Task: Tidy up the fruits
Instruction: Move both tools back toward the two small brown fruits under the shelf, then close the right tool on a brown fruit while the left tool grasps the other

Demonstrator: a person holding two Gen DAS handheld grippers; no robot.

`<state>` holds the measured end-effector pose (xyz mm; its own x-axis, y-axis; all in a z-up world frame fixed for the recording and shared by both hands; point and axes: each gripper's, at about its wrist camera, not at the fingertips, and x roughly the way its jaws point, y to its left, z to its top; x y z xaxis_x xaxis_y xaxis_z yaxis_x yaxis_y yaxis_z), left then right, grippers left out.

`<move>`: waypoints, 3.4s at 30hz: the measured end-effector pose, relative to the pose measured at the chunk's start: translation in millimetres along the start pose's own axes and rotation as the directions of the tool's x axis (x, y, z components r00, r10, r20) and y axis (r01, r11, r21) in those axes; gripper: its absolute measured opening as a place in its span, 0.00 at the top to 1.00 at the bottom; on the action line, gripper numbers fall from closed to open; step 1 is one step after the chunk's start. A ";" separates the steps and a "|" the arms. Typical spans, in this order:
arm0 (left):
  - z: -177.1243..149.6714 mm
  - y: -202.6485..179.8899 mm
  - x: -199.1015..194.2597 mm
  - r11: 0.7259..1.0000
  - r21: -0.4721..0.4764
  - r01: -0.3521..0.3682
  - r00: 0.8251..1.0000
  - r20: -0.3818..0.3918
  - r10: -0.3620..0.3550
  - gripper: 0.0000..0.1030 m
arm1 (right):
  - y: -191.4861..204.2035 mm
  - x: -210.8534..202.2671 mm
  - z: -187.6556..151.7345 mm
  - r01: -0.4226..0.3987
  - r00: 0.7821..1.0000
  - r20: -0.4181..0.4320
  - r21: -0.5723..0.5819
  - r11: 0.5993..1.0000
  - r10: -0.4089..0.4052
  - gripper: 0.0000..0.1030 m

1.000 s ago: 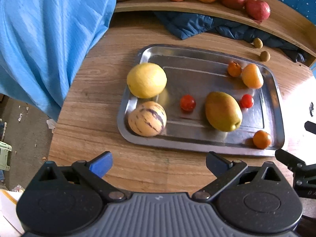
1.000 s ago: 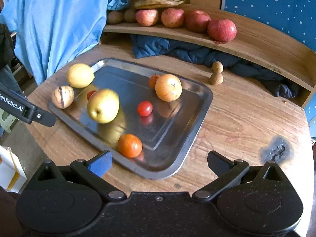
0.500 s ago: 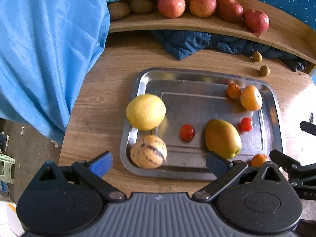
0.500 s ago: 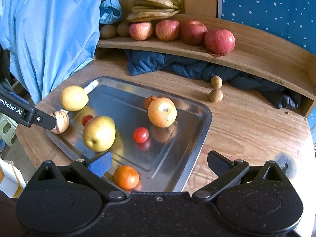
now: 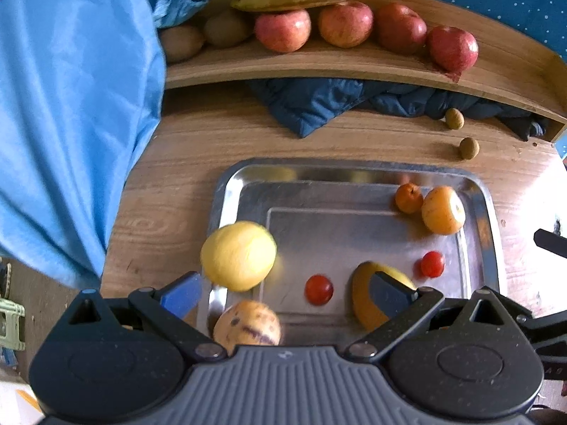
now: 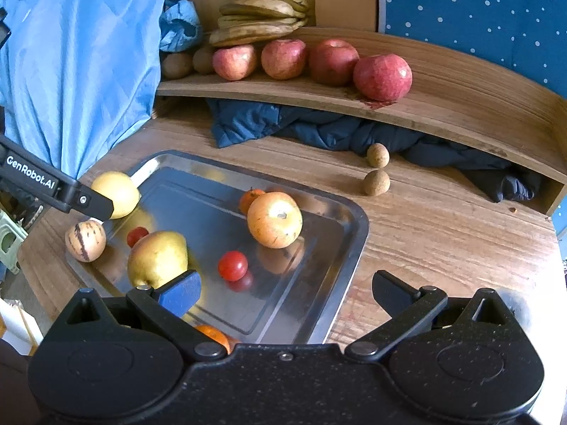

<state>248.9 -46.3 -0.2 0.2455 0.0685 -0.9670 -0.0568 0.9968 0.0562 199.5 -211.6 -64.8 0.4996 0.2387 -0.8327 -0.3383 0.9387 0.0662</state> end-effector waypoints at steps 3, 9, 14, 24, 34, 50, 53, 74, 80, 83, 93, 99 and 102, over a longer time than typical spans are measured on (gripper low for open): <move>6.6 -8.7 3.7 1.000 0.018 0.013 1.000 0.008 -0.013 0.01 | -3.6 1.6 2.0 0.009 1.000 0.003 0.013 1.000 -0.009 0.01; 23.3 -24.9 12.8 0.997 0.053 0.049 0.998 0.028 -0.050 0.01 | -12.9 2.8 5.3 0.047 0.999 0.023 0.062 0.997 -0.048 0.01; 41.5 -32.1 23.0 0.995 0.036 0.094 0.995 0.032 -0.095 0.01 | -19.9 4.8 7.4 0.083 0.995 0.042 0.098 0.992 -0.087 0.01; 73.3 -45.0 42.5 0.985 0.068 0.157 0.987 0.032 -0.160 0.01 | -28.1 16.0 15.8 0.140 0.988 0.051 0.153 0.978 -0.149 0.01; 103.1 -75.2 62.0 0.958 0.118 0.261 0.957 0.097 -0.272 0.01 | -42.2 27.6 18.2 0.225 0.971 0.040 0.195 0.955 -0.237 0.01; 134.4 -106.7 103.5 0.923 0.160 0.351 0.933 0.024 -0.359 0.01 | -62.5 59.4 41.3 0.282 0.955 0.029 0.229 0.932 -0.296 0.01; 136.8 -112.1 110.2 0.916 0.163 0.368 0.927 0.009 -0.374 0.01 | -63.3 65.4 44.0 0.285 0.955 0.021 0.224 0.932 -0.297 0.05; 154.4 -122.6 136.2 0.835 0.132 0.534 0.845 -0.051 -0.532 0.31 | -65.4 107.0 54.3 0.226 0.973 -0.005 0.249 0.942 -0.232 0.49; 157.7 -121.4 141.8 0.837 0.120 0.534 0.845 -0.047 -0.532 0.40 | -62.7 111.0 56.9 0.217 0.975 0.002 0.219 0.951 -0.223 0.56; 157.9 -122.2 145.1 0.841 0.116 0.529 0.848 -0.052 -0.527 0.44 | -61.7 112.5 59.1 0.220 0.974 0.004 0.210 0.952 -0.226 0.59; 159.5 -129.2 148.4 0.839 0.121 0.531 0.847 -0.044 -0.530 0.60 | -59.4 113.4 64.0 0.226 0.973 0.004 0.191 0.955 -0.231 0.69; 159.4 -132.1 149.8 0.845 0.115 0.522 0.852 -0.029 -0.523 0.66 | -59.2 112.0 67.0 0.245 0.969 -0.001 0.191 0.951 -0.249 0.69; 159.3 -131.3 150.9 0.844 0.113 0.525 0.851 -0.034 -0.525 0.73 | -57.6 113.3 69.2 0.245 0.968 -0.001 0.187 0.951 -0.250 0.70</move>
<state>447.6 -160.3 -113.9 0.2061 -0.4662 -0.8604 0.1899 0.8816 -0.4321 330.8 -221.5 -125.0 0.5676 -0.0032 -0.8233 -0.0498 0.9980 -0.0382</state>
